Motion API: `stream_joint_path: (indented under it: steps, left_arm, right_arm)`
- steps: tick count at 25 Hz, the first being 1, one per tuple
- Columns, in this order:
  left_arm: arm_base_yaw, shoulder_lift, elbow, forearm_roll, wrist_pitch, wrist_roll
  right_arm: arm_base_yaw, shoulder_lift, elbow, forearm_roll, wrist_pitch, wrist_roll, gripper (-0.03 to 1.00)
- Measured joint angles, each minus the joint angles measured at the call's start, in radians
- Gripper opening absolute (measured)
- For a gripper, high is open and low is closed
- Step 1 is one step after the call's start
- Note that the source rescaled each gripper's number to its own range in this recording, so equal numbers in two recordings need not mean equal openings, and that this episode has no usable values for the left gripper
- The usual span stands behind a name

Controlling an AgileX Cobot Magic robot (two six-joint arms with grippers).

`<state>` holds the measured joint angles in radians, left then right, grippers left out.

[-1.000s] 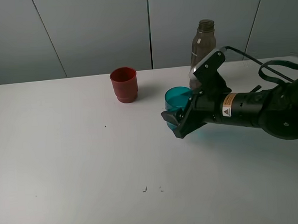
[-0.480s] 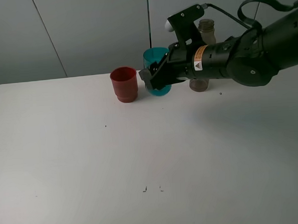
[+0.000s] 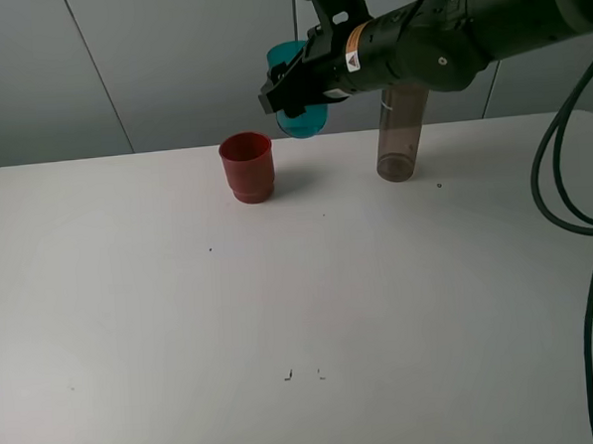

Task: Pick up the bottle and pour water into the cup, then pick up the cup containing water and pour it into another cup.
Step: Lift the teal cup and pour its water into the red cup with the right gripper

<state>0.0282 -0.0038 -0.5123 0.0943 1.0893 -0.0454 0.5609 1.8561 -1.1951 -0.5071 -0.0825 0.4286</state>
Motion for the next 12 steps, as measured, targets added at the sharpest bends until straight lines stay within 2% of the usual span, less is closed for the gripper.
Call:
stream_joint_path:
  steps: [12]
  left_arm:
    - [0.000,0.000,0.000,0.000,0.000,0.000]
  right_arm:
    - [-0.003,0.256,-0.304,-0.027,0.032,0.000,0.16]
